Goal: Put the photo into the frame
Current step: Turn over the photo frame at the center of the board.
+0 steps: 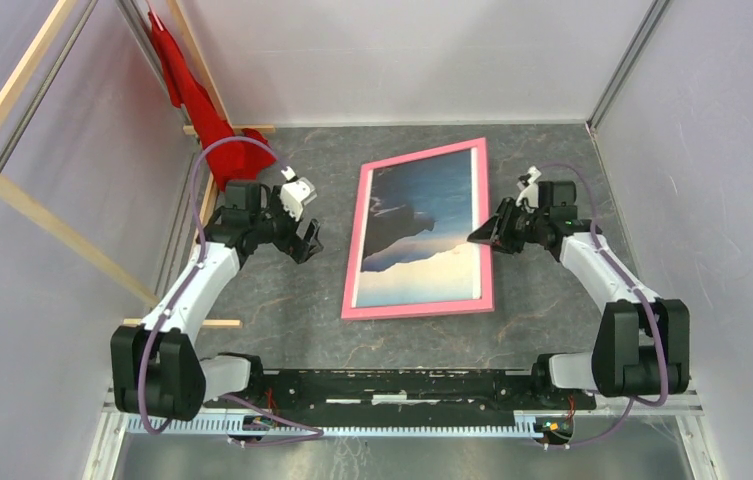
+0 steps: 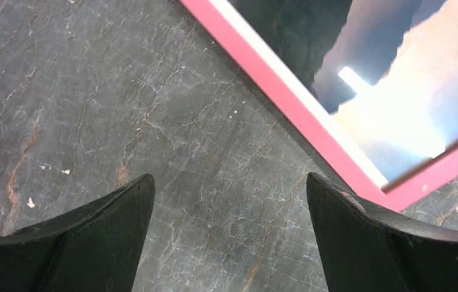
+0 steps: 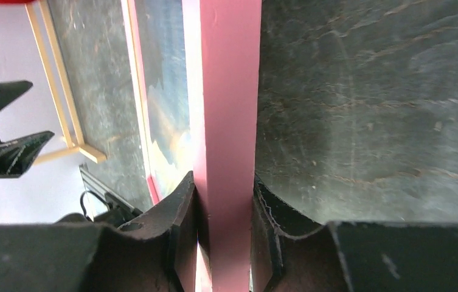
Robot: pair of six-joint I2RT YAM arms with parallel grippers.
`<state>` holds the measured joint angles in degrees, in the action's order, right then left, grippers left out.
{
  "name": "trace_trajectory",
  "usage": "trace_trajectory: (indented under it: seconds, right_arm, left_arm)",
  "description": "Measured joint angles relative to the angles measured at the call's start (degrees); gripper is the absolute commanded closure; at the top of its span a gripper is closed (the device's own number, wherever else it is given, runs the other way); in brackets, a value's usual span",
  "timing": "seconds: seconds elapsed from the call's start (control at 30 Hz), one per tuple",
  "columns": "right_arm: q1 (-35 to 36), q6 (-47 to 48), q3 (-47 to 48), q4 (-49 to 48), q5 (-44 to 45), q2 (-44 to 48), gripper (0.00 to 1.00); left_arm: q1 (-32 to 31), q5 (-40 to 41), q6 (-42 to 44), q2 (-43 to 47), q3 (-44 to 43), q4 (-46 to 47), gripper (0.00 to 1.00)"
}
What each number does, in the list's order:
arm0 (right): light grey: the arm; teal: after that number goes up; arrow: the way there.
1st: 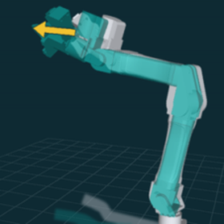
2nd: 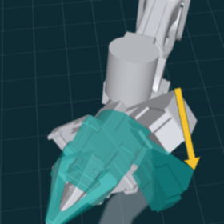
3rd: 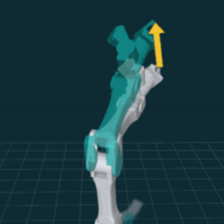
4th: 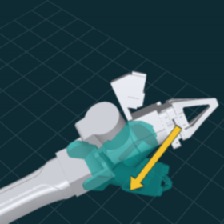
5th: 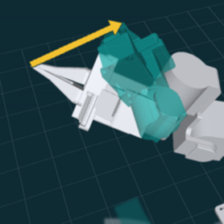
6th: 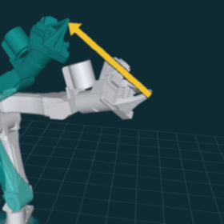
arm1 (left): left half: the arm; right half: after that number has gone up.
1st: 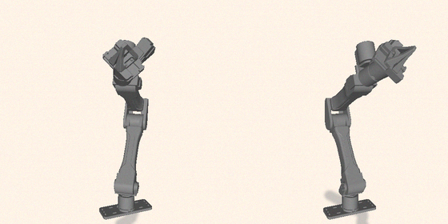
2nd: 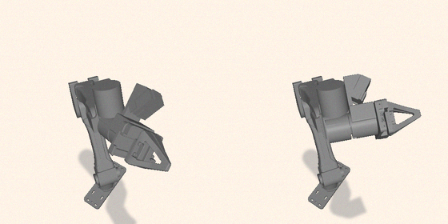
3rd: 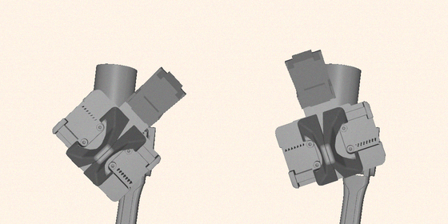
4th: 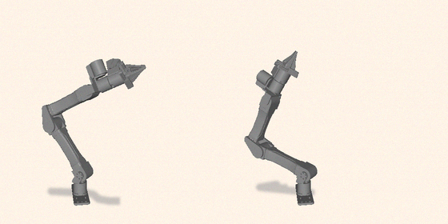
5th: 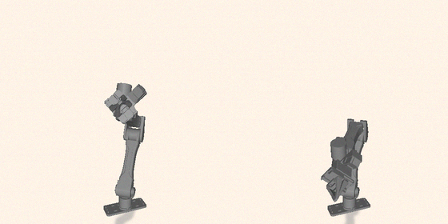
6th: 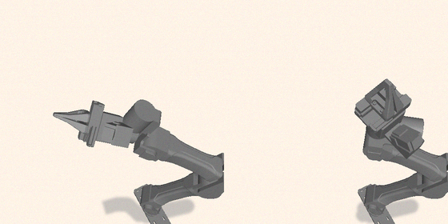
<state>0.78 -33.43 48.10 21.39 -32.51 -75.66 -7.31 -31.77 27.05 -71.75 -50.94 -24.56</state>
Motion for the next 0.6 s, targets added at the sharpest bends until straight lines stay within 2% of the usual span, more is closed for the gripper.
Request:
trace_trajectory:
  seconds: [0.2,0.4,0.6]
  right_arm:
    - [3.5,2.1,-1.9,-4.7,-2.1,-4.5,0.87]
    - [5.5,2.4,-4.7,-11.4,-1.6,-10.1,0.83]
    - [6.3,1.4,-8.0,-15.9,0.8,-10.4,0.67]
  left_arm:
    - [0.9,1.9,-1.9,4.2,4.7,3.1,0.0]
    - [2.1,6.2,-5.4,6.3,10.5,10.3,0.0]
    - [2.8,8.4,-7.2,6.3,15.7,16.7,0.0]
